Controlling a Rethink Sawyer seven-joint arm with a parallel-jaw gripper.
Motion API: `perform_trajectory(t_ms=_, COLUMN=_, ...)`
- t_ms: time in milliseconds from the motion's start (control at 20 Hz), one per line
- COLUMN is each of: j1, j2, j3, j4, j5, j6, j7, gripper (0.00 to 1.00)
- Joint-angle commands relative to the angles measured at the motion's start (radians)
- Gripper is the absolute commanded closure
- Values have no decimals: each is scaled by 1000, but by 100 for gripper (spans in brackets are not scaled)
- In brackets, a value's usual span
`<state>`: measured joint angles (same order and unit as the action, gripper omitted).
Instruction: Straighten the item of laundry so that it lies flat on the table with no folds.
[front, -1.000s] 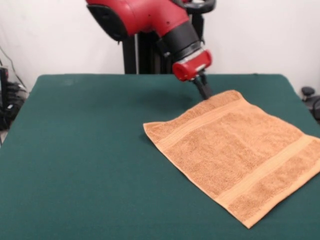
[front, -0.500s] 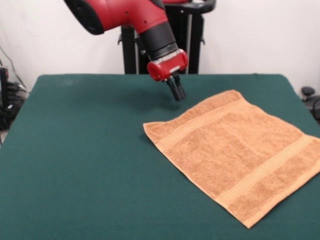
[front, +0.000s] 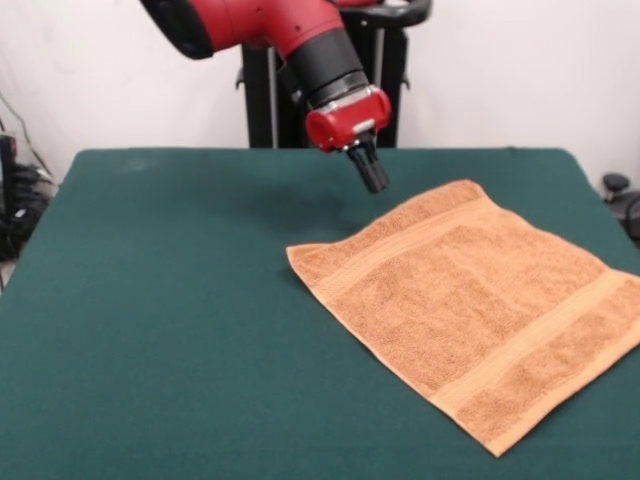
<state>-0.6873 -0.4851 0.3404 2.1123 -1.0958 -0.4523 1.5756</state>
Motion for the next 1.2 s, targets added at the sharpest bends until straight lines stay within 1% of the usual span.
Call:
perform_trajectory(t_ms=50, j1=79, j2=-16, j3=22, j4=-14, j5=62, j6=-61, j7=124, gripper=100)
perform_trajectory(t_ms=100, j1=85, j2=-4, j3=14, j4=-26, j5=58, j6=-53, j7=121, gripper=100)
perform_trajectory(t_ms=150, j1=105, j2=18, j3=-9, j4=-54, j5=55, j6=-2, j7=117, gripper=100)
perform_trajectory(t_ms=350, j1=159, j2=83, j3=-71, j4=-140, j5=62, j6=80, j7=101, gripper=100)
perform_trajectory(t_ms=550, j1=187, j2=107, j3=-103, j4=-183, j5=60, j6=127, j7=98, gripper=100)
perform_trajectory(t_ms=800, j1=213, j2=120, j3=-137, j4=-208, j5=68, j6=119, j7=100, gripper=100)
perform_trajectory(t_ms=1100, j1=233, j2=115, j3=-166, j4=-210, j5=91, j6=53, j7=104, gripper=100)
perform_trajectory(t_ms=1200, j1=242, j2=125, j3=-179, j4=-215, j5=106, j6=7, j7=96, gripper=100)
